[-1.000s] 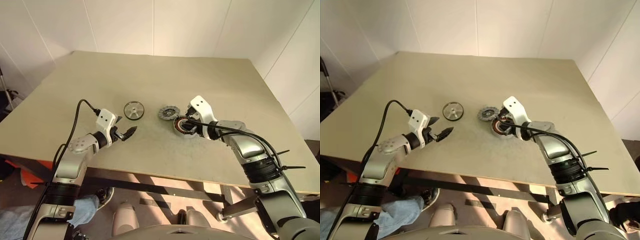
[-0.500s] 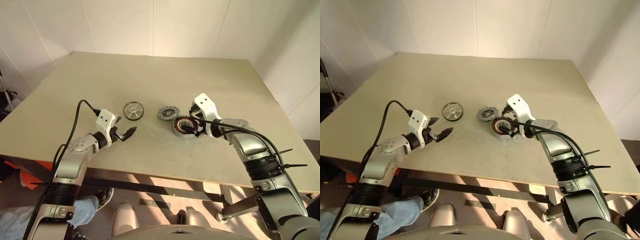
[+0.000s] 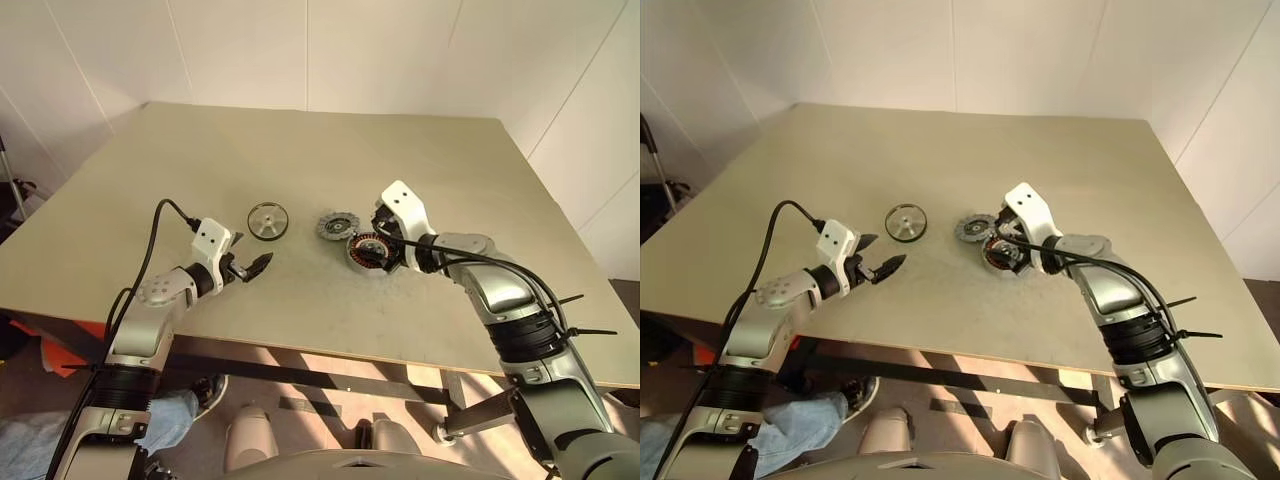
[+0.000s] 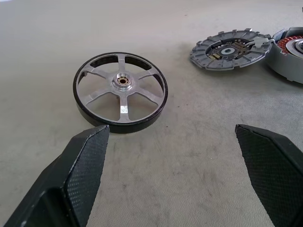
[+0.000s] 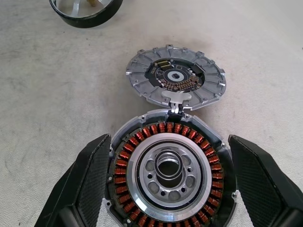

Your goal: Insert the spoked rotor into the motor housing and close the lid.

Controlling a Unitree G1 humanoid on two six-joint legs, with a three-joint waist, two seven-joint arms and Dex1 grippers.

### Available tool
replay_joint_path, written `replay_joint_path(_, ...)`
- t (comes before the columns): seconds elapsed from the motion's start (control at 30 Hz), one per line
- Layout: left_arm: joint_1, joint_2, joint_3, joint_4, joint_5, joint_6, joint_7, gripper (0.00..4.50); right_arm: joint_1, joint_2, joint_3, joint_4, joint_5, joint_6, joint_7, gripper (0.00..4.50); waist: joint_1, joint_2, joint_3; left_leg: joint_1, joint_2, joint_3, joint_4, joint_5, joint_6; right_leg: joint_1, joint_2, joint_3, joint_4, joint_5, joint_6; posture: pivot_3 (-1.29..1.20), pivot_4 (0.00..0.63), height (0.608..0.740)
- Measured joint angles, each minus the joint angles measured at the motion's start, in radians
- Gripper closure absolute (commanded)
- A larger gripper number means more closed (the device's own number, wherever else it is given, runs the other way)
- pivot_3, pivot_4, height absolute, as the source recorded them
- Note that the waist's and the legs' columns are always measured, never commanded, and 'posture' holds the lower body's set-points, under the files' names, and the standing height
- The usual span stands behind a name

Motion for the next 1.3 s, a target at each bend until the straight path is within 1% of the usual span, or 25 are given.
replay_joint_path(0.1,-0.001,0.000,0.000,0.001,0.001,-0.002,0.000,0.00,-0.009,0.011,0.002,0.031,-0.005,-0.006,-0.011,0.60,0.000,0.000,0.000,0.000,0.000,0.000,0.000,0.000,0.000,0.000,0.000,0.000,0.000,0.000,0.000,0.00,0.000,0.740)
replay_joint_path(0.13,-0.001,0.000,0.000,0.002,0.001,-0.003,0.000,0.00,-0.012,0.012,0.003,0.048,-0.010,-0.010,-0.017,0.88,0.000,0.000,0.000,0.000,0.000,0.000,0.000,0.000,0.000,0.000,0.000,0.000,0.000,0.000,0.000,0.00,0.000,0.740)
replay_joint_path(0.37,0.000,0.000,0.000,0.002,0.004,-0.003,0.001,0.00,-0.029,0.014,0.012,0.092,-0.022,-0.028,-0.030,0.88,0.000,0.000,0.000,0.000,0.000,0.000,0.000,0.000,0.000,0.000,0.000,0.000,0.000,0.000,0.000,0.00,0.000,0.740)
replay_joint_path(0.4,0.001,0.000,0.000,0.002,0.004,-0.003,0.001,0.00,-0.034,0.014,0.012,0.092,-0.022,-0.029,-0.030,1.25,0.000,0.000,0.000,0.000,0.000,0.000,0.000,0.000,0.000,0.000,0.000,0.000,0.000,0.000,0.000,0.00,0.000,0.740)
replay_joint_path(0.43,0.001,0.000,0.000,0.002,0.004,-0.003,0.001,0.00,-0.037,0.016,0.012,0.092,-0.020,-0.029,-0.029,1.47,0.000,0.000,0.000,0.000,0.000,0.000,0.000,0.000,0.000,0.000,0.000,0.000,0.000,0.000,0.000,0.00,0.000,0.740)
replay_joint_path(0.47,0.001,0.000,0.000,0.002,0.004,-0.003,0.002,0.00,-0.039,0.017,0.011,0.092,-0.018,-0.029,-0.026,1.78,0.000,0.000,0.000,0.000,0.000,0.000,0.000,0.000,0.000,0.000,0.000,0.000,0.000,0.000,0.000,0.00,0.000,0.740)
replay_joint_path(0.53,0.002,-0.001,0.000,0.002,0.004,-0.003,0.003,0.00,-0.041,0.021,0.011,0.092,-0.014,-0.029,-0.017,2.55,0.000,0.000,0.000,0.000,0.000,0.000,0.000,0.000,0.000,0.000,0.000,0.000,0.000,0.000,0.000,0.00,0.000,0.740)
replay_joint_path(0.63,0.003,-0.002,0.000,0.002,0.005,-0.003,0.004,0.00,-0.041,0.022,0.011,0.092,-0.014,-0.030,-0.019,3.55,0.000,0.000,0.000,0.000,0.000,0.000,0.000,0.000,0.000,0.000,0.000,0.000,0.000,0.000,0.000,0.00,0.000,0.740)
replay_joint_path(1.07,0.003,-0.003,0.000,0.012,0.011,-0.003,0.004,0.00,-0.038,0.036,0.020,0.096,-0.021,-0.032,-0.035,3.55,0.000,0.000,0.000,0.000,0.000,0.000,0.000,0.000,0.000,0.000,0.000,0.000,0.000,0.000,0.000,0.00,0.000,0.740)
replay_joint_path(1.3,0.002,-0.003,0.000,0.017,0.012,-0.003,0.004,0.00,-0.011,0.039,0.025,0.124,-0.024,-0.060,-0.041,3.55,0.001,0.000,0.000,0.001,0.000,0.000,0.000,0.000,0.000,0.001,0.000,0.000,0.000,0.000,0.000,0.00,0.000,0.740)
